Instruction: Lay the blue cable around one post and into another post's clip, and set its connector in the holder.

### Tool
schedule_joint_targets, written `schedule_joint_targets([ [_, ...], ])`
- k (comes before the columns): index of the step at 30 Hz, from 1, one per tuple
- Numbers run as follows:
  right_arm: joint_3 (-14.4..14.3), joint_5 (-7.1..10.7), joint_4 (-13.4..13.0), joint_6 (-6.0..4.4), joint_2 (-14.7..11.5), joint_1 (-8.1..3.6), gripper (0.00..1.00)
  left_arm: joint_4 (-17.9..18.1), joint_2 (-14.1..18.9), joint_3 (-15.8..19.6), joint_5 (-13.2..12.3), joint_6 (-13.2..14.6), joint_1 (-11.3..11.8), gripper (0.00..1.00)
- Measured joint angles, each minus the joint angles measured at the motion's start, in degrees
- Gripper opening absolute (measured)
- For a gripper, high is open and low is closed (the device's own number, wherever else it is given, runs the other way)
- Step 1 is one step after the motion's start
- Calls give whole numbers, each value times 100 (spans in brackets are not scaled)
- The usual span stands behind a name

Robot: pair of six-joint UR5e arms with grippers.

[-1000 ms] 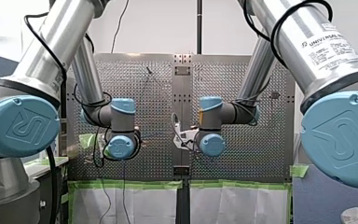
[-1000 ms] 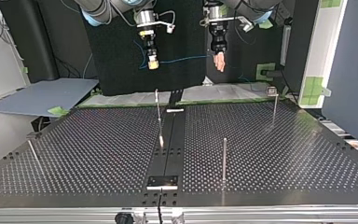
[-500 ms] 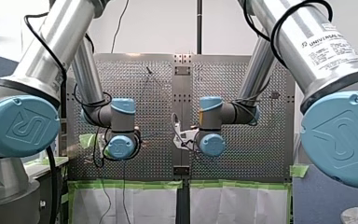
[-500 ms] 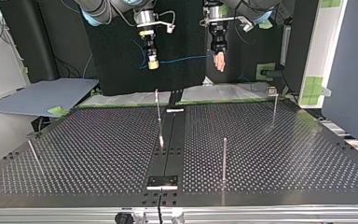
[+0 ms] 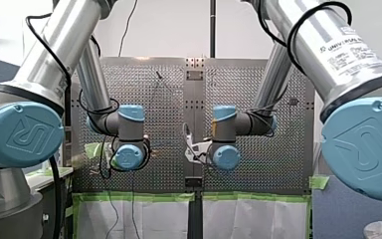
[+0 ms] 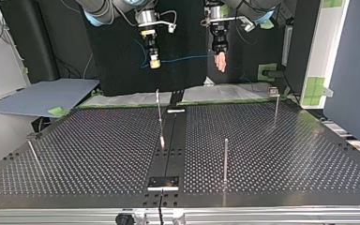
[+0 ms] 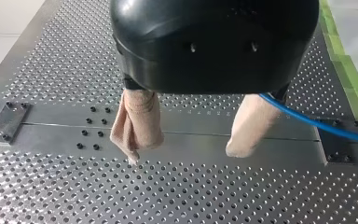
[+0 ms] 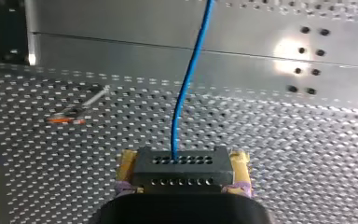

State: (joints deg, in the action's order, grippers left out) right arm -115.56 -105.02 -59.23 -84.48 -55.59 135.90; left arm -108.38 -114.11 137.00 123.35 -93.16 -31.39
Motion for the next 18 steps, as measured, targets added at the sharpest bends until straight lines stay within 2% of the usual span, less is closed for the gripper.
schedule_joint_targets([
  [6, 1, -2, 7, 0, 297, 3, 2, 0, 0, 0, 0, 0, -1, 100],
  [18, 1, -2, 7, 0, 358, 3, 2, -12, -12, 0, -14, -13, -16, 100],
])
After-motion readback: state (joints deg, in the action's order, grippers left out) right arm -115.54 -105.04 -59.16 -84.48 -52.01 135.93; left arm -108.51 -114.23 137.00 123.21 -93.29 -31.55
